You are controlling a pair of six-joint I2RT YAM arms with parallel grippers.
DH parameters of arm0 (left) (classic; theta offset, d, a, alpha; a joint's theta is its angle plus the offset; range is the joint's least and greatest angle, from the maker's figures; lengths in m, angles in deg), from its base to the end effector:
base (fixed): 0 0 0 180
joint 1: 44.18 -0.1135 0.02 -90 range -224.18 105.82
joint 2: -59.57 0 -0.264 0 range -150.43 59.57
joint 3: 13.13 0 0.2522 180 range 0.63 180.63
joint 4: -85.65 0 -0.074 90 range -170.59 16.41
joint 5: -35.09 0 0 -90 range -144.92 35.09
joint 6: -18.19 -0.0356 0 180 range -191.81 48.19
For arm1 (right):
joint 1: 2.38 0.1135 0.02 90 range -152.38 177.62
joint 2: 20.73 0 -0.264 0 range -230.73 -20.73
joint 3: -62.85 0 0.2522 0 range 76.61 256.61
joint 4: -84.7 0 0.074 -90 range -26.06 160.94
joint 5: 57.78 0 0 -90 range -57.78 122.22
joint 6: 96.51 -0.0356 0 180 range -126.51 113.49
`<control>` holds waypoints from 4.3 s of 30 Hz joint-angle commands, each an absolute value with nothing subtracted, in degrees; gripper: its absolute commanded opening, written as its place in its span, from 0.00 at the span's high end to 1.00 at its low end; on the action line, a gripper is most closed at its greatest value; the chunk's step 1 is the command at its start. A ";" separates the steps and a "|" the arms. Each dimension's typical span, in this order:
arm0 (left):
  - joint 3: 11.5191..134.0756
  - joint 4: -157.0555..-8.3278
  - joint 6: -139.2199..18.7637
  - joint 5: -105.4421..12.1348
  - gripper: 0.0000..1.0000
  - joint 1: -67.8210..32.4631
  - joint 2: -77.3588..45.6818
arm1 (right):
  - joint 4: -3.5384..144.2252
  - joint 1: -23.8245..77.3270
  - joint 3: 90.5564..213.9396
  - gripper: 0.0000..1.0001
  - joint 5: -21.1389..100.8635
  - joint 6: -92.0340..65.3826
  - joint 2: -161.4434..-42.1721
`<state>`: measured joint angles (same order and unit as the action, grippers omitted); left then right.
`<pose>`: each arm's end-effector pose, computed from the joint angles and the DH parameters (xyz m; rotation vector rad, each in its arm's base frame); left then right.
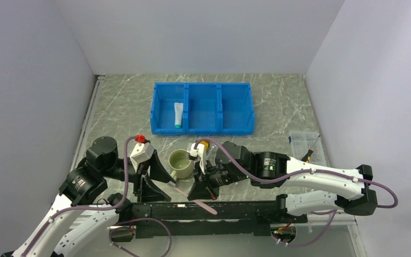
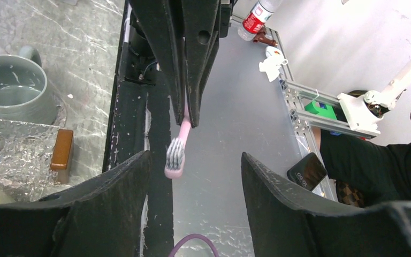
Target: Prepare toiletry sets of a toothbrush and toothpaste on the tray
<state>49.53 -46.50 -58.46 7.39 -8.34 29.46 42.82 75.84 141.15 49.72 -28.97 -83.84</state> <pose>0.0558 -0.0792 0.3577 1.1687 1.6080 -1.5654 0.0386 0.2376 0.3665 -1.2756 1.9419 1.3250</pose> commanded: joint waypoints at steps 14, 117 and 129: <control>52.57 -46.26 -59.78 8.90 0.47 -8.20 28.32 | 45.24 74.00 145.43 1.00 53.47 -27.34 -86.56; 94.91 -17.58 -62.46 -50.90 1.00 15.34 -32.91 | 23.73 73.55 129.91 0.36 10.53 -38.38 -59.72; 95.53 -16.79 -62.68 -52.10 1.00 16.14 -34.64 | 24.00 73.57 129.61 0.36 10.86 -38.42 -59.65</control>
<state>93.55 -17.24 -63.10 -50.58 15.65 -34.38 23.54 73.68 129.85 11.66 -38.08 -60.30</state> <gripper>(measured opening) 0.142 0.640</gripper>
